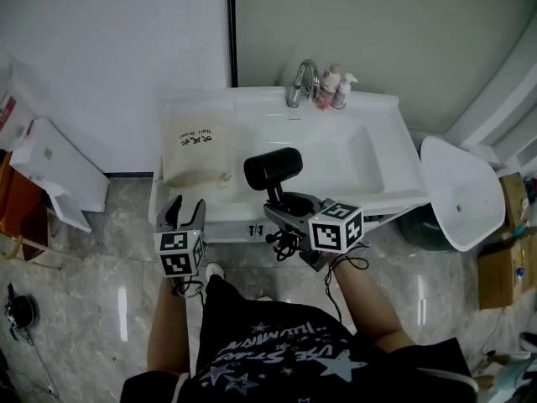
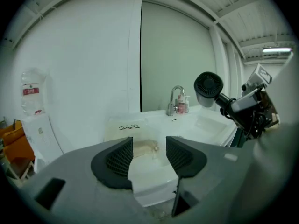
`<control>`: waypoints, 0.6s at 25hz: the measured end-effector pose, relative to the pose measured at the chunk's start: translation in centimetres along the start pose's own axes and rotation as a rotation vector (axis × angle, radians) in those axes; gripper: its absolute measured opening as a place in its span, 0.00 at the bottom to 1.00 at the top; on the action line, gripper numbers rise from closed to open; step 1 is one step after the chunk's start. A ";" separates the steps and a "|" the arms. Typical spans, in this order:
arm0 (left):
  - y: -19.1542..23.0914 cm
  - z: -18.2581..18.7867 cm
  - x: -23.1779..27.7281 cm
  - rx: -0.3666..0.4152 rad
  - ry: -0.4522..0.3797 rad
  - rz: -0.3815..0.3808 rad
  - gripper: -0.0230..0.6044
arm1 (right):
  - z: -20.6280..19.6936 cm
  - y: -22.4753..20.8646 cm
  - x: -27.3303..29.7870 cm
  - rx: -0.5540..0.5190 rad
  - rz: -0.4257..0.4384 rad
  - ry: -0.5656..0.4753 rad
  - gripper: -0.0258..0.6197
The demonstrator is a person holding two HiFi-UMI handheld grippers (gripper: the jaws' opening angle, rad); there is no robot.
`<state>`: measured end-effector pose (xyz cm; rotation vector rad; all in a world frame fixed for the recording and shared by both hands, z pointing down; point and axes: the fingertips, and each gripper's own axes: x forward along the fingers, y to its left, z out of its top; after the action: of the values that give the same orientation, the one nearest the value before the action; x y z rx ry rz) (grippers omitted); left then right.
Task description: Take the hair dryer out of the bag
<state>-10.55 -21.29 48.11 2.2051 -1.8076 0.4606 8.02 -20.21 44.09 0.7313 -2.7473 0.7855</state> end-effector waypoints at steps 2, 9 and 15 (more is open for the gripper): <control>-2.4 0.0 -1.8 -0.014 -0.026 -0.011 0.41 | -0.8 0.1 -1.6 -0.006 -0.003 -0.007 0.32; -9.2 -2.0 -5.8 -0.026 -0.032 -0.079 0.28 | -3.3 -0.3 -5.3 0.020 -0.034 -0.051 0.32; -11.8 -3.4 -6.6 -0.030 -0.004 -0.127 0.21 | -3.6 -1.3 -6.9 0.047 -0.059 -0.109 0.32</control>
<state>-0.45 -11.71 48.67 2.2849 -1.6523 0.4005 14.81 -16.40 45.60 0.8853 -2.7965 0.8235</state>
